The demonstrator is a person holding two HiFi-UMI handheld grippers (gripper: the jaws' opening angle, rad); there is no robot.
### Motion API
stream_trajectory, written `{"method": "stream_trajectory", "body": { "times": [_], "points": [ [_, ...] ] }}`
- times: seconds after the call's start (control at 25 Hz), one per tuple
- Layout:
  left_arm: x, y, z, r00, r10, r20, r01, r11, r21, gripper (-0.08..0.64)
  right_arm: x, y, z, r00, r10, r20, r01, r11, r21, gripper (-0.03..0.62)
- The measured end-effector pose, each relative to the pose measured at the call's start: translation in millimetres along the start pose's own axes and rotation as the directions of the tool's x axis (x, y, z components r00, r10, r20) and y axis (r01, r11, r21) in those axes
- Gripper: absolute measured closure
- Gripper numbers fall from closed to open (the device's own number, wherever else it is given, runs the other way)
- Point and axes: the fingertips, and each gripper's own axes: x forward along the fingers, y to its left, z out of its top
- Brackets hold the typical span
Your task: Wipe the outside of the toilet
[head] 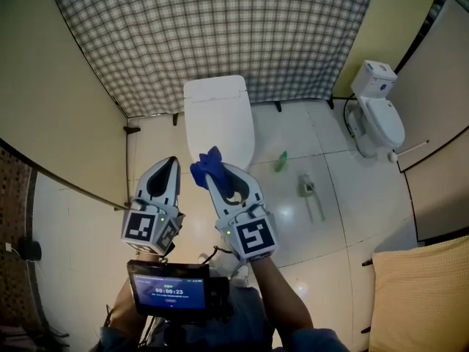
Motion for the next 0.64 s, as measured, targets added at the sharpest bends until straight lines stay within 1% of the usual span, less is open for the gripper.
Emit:
{"method": "stream_trajectory", "body": {
  "times": [0.12,0.16,0.28,0.32,0.36,0.52,0.64],
  "points": [
    [2,2,0,1.0,0.001,-0.006,-0.001,1.0,-0.012,0.551,4,-1,-1,1.0,-0.001,-0.005,0.001,1.0,0.005,0.499],
    [5,6,6,1.0,0.004,-0.006,-0.004,1.0,-0.015,0.552,8,-2,5,1.0,-0.001,-0.008,0.001,1.0,0.006,0.499],
    [19,18,40,1.0,-0.002,-0.017,0.002,1.0,-0.014,0.551,25,-6,41,1.0,-0.007,-0.017,0.007,1.0,0.015,0.499],
    [19,17,43,1.0,-0.005,-0.018,0.005,1.0,-0.013,0.551,25,-6,44,1.0,-0.007,-0.017,0.007,1.0,0.016,0.499],
    [16,14,39,1.0,-0.006,-0.014,0.006,1.0,-0.011,0.551,22,-5,39,1.0,-0.005,-0.015,0.005,1.0,0.011,0.499],
    [2,-8,2,1.0,-0.007,-0.001,0.007,1.0,-0.014,0.551,-1,0,0,1.0,0.007,0.003,-0.007,1.0,-0.009,0.499],
    [-6,-13,-19,1.0,-0.003,-0.001,0.003,1.0,-0.006,0.551,-11,2,-18,1.0,0.006,0.006,-0.006,1.0,-0.012,0.499]
  ]
}}
